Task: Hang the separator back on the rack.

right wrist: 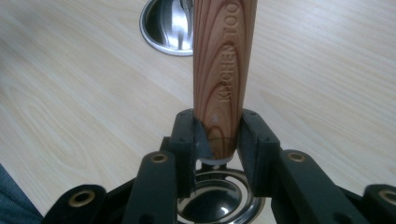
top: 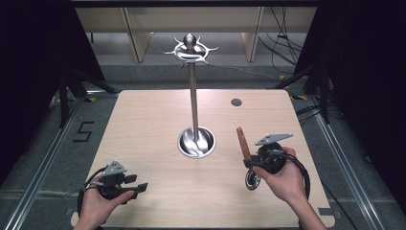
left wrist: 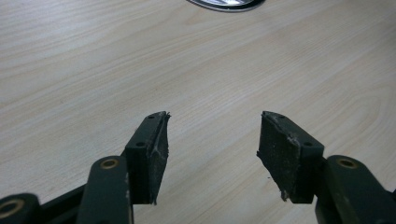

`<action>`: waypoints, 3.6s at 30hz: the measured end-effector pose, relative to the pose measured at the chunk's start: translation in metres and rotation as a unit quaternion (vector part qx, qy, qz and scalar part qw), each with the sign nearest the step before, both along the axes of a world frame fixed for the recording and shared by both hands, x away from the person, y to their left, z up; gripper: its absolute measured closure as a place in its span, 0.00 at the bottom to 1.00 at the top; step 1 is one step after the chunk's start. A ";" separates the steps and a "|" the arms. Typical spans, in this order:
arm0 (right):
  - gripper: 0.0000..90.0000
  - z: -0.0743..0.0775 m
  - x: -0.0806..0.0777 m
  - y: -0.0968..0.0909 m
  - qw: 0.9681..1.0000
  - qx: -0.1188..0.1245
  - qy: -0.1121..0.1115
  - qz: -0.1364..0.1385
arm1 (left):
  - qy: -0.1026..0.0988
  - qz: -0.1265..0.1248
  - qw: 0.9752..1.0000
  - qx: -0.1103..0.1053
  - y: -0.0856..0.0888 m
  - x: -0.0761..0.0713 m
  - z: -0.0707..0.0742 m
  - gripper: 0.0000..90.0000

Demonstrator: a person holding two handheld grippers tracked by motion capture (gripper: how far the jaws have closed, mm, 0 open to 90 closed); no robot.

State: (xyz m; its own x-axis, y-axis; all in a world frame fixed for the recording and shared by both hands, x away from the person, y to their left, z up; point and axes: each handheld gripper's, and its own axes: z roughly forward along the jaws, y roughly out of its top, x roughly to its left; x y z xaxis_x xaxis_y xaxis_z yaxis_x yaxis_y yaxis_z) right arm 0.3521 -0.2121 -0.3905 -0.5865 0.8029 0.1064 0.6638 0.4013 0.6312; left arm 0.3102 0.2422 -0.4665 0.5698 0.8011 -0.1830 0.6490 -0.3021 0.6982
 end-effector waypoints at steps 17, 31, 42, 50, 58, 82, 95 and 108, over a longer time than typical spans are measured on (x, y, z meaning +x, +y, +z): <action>0.77 0.015 -0.003 -0.003 0.999 0.017 -0.030 -0.004 | -0.003 0.003 1.000 0.000 0.000 0.000 0.000 0.46; 0.77 0.027 0.004 0.003 0.998 0.022 -0.054 0.001 | -0.007 0.008 1.000 -0.004 0.001 0.000 0.000 0.46; 0.77 0.037 0.007 0.005 0.996 0.025 -0.084 0.009 | -0.009 0.011 1.000 -0.008 0.001 0.000 -0.001 0.46; 0.77 0.041 0.008 0.002 0.994 0.034 -0.099 0.004 | -0.005 0.011 1.000 -0.006 0.002 0.000 0.000 0.46; 0.77 0.047 0.011 0.001 0.992 0.027 -0.121 0.015 | -0.005 0.007 1.000 -0.001 0.003 0.000 0.001 0.46; 0.77 0.066 0.016 0.004 0.991 0.047 -0.125 0.003 | -0.014 0.023 1.000 -0.016 0.006 0.001 0.001 0.46; 0.77 0.074 0.019 0.007 0.988 0.052 -0.147 0.009 | -0.018 0.031 0.999 -0.020 0.008 0.001 0.002 0.46; 0.77 0.081 0.023 0.012 0.986 0.060 -0.157 0.004 | -0.020 0.035 0.999 -0.029 0.008 0.000 0.002 0.45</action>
State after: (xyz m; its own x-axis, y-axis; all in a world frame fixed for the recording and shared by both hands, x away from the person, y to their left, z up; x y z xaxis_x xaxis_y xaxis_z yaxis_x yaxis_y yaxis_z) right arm 0.3751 -0.2004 -0.3092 -0.6115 0.7912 0.0119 0.4249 0.3157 0.8484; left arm 0.3104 0.2497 -0.4646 0.5206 0.8281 -0.2078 0.6378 -0.2153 0.7395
